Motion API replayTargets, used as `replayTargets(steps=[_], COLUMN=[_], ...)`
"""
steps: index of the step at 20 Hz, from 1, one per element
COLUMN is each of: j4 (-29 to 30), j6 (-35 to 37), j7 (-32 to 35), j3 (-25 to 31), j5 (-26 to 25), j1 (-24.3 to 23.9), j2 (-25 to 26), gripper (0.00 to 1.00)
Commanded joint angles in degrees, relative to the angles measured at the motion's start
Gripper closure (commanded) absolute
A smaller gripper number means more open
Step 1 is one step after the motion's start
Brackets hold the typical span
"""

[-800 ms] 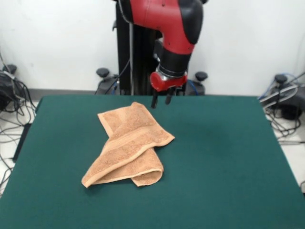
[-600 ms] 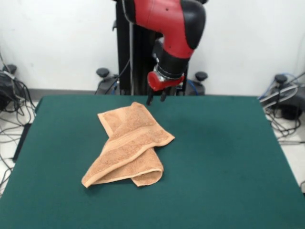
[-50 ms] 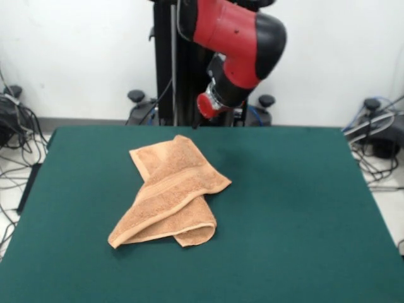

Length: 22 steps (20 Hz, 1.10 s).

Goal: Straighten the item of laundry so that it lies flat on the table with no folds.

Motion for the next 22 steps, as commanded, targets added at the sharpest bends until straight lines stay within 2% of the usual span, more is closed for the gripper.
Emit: replayTargets(steps=[1,2,6,11,13,18,22], j4=[-0.6,1.1,2.9,4.8,6.5,10.3,11.6], j6=[-14.3,-16.3,-16.5,-12.2,-13.7,-21.8,-23.7], j7=[15.4,15.4,13.4,11.9,12.4,14.6,15.7], j3=[5.9,7.2,10.4,11.7,13.8,18.0,17.1], j5=[-1.4,-2.5,-4.9,-5.5,-6.5,-10.3,-10.7], j1=[-5.0,-6.3,-9.8,-11.1,-12.7,-16.2,-15.0], j2=[-3.8,-6.1,-10.4,-15.5,-17.0,-17.2,-17.1], gripper=[0.0,0.0,0.0,0.0,0.0,0.0,0.0])
